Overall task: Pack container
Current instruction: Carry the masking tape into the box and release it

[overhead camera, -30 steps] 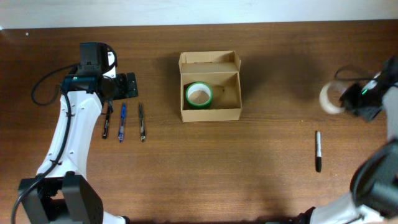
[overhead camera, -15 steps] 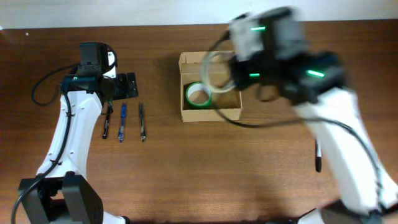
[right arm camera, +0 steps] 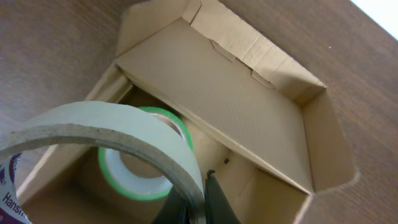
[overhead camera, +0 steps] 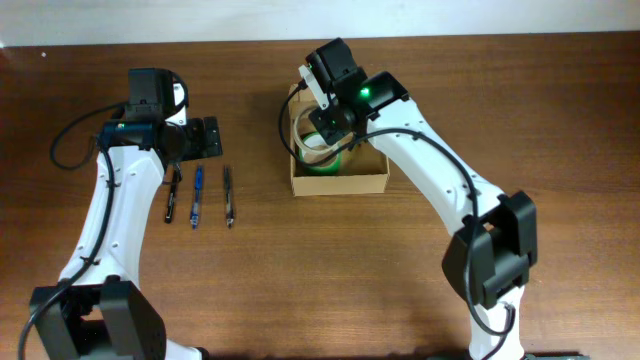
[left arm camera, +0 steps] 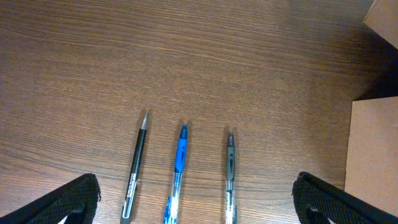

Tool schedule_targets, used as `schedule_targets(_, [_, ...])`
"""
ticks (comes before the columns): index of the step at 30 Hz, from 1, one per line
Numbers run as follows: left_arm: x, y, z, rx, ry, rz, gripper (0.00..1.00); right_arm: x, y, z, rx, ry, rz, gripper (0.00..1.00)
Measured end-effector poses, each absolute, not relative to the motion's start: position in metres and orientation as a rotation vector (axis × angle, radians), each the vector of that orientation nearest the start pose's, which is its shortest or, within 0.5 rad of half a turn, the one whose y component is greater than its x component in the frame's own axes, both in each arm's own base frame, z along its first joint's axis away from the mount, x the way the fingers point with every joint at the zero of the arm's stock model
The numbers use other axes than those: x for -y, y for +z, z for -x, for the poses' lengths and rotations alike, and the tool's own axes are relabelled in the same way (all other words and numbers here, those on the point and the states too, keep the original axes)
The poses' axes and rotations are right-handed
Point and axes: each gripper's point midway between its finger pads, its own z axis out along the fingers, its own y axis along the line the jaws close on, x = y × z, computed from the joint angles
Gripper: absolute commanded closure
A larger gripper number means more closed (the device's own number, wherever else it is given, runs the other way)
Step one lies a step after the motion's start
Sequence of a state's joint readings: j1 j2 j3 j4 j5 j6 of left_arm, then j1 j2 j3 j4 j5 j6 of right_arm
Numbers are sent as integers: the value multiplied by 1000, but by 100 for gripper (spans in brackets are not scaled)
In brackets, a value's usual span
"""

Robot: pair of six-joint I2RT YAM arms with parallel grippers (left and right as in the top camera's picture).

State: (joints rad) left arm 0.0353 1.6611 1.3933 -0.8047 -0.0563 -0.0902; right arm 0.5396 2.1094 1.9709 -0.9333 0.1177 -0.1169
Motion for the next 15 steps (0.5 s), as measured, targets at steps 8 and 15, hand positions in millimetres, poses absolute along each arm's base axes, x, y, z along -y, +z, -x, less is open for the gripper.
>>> schedule_targets(8, [-24,154,-413,-2635,56,185,1,-245,109,-463,-2587,-44,826,96])
schedule_targets(15, [-24,154,-413,-2635,56,185,1,-250,92,-461,-2621,-8,835,96])
